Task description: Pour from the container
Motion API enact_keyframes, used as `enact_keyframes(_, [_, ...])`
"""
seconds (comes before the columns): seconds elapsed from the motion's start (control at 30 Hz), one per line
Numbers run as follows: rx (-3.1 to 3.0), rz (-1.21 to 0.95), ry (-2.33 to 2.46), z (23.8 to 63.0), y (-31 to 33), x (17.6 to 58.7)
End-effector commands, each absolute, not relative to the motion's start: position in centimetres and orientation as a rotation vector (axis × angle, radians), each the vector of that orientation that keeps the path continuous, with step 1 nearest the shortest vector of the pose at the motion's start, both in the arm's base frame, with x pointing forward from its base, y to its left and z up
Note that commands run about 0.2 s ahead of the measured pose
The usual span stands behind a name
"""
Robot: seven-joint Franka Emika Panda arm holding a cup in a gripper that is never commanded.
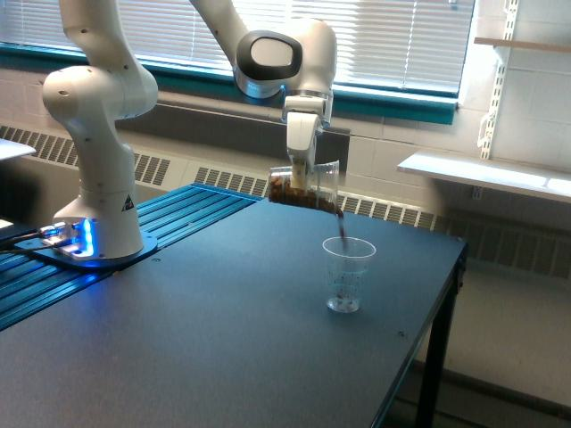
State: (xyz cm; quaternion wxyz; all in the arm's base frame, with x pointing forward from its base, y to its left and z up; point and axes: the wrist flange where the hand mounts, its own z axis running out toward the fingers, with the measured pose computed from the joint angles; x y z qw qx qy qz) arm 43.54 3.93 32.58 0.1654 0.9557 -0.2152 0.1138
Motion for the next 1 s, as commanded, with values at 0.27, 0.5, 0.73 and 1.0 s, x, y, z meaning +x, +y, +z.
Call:
enact_keyframes(0.27, [2.671, 0.341, -0.612, 33.6, 4.7, 44.3])
enact_keyframes(0.5, [2.649, 0.335, -0.61, 34.0, 4.7, 44.3])
enact_keyframes(0.73, [2.628, 0.325, -0.598, 34.3, 4.6, 44.2])
enact_keyframes(1.0, [2.609, 0.315, -0.57, 34.6, 4.7, 44.4])
